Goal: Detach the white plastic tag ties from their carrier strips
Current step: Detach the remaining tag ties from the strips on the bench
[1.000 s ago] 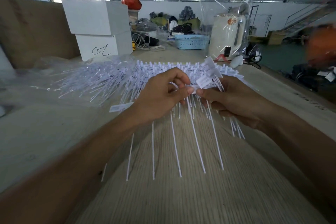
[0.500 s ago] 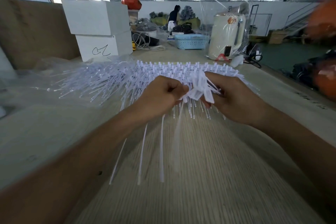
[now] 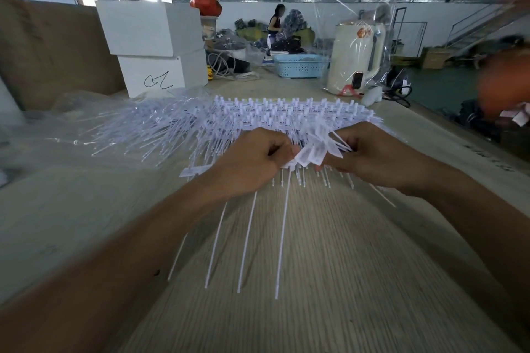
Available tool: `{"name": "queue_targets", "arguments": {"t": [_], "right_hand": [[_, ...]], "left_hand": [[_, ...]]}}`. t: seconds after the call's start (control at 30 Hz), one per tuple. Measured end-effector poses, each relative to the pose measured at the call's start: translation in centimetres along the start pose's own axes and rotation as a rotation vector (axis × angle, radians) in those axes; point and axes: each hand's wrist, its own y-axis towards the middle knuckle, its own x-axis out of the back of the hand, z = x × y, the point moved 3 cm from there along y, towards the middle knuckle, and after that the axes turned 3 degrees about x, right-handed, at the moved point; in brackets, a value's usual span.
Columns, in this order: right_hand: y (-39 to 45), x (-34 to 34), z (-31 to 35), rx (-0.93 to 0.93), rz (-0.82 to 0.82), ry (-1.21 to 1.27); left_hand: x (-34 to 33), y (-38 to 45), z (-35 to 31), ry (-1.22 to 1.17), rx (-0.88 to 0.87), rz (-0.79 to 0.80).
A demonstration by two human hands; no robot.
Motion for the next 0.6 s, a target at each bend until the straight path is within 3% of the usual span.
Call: {"name": "queue_targets", "arguments": {"t": [0.3, 0.6], "right_hand": [[-0.1, 1.1, 0.0, 0.184, 0.028, -0.289], [-0.4, 2.5, -1.4, 0.01, 0.043, -0.262]], "left_hand": [[-0.3, 0.1, -0.3, 0.045, -0.057, 0.066], [-0.1, -0.1, -0.4, -0.004, -0.057, 0.096]]}}
